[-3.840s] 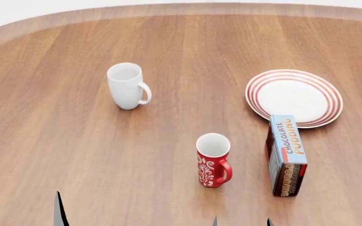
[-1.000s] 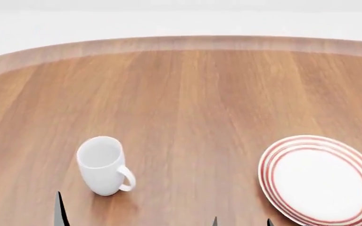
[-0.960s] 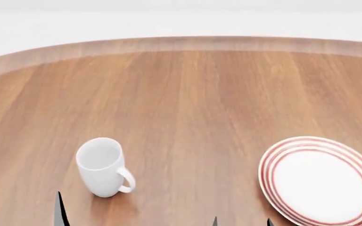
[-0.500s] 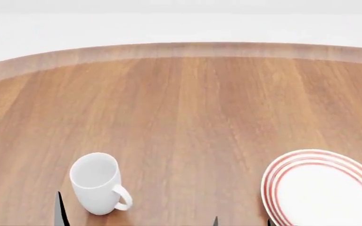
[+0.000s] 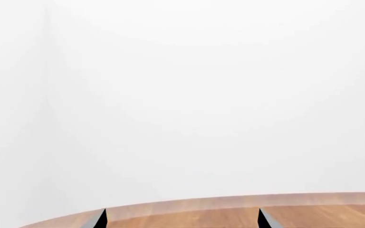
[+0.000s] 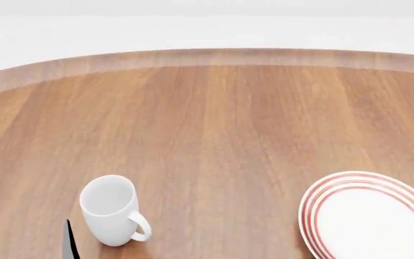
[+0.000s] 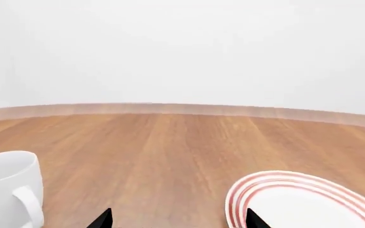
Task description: Pick up the red mug and put it on the plate
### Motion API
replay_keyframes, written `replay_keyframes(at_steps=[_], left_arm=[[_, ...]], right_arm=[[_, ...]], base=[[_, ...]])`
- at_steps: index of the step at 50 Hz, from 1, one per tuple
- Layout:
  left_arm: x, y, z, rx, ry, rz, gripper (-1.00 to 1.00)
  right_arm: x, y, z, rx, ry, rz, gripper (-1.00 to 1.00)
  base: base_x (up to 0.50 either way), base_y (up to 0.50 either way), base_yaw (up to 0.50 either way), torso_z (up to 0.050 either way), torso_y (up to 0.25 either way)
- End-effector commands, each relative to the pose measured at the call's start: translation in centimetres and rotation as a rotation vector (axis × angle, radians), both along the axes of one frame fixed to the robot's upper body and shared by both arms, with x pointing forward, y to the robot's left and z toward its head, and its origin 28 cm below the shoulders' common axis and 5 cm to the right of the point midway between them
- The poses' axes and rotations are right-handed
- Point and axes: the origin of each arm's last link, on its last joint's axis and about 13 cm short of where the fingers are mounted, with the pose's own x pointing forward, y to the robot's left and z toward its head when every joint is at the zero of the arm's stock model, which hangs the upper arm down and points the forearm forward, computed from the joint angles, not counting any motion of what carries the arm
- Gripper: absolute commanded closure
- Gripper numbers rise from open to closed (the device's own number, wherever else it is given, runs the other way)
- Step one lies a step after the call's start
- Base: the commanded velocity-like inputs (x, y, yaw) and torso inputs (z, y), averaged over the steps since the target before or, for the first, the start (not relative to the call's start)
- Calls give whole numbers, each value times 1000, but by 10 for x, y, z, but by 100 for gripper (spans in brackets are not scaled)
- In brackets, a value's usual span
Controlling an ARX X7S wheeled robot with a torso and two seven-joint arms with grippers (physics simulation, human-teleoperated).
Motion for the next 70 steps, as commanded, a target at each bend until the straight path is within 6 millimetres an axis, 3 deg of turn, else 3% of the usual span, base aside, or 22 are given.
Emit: replay_keyframes(at_steps=[1, 14, 22, 47, 70], left_arm=[[0, 0, 0, 0, 4, -4, -100], [0, 0, 0, 2, 9, -8, -100], [0, 0, 0, 1, 13, -9, -100], [0, 0, 0, 3, 12, -8, -100], [0, 0, 0, 3, 4, -9, -100]], right_arm=[[-40, -7, 24, -60, -38, 44, -100], [-92, -12, 34, -92, -83, 124, -100], [-111, -15, 33, -89, -89, 154, -100], [-127, -24, -7, -75, -19, 162, -100], [-137, -22, -22, -70, 30, 191, -100]], base=[[0, 0, 0, 0, 0], [0, 0, 0, 0, 0], [0, 0, 0, 0, 0], [0, 0, 0, 0, 0], [0, 0, 0, 0, 0]])
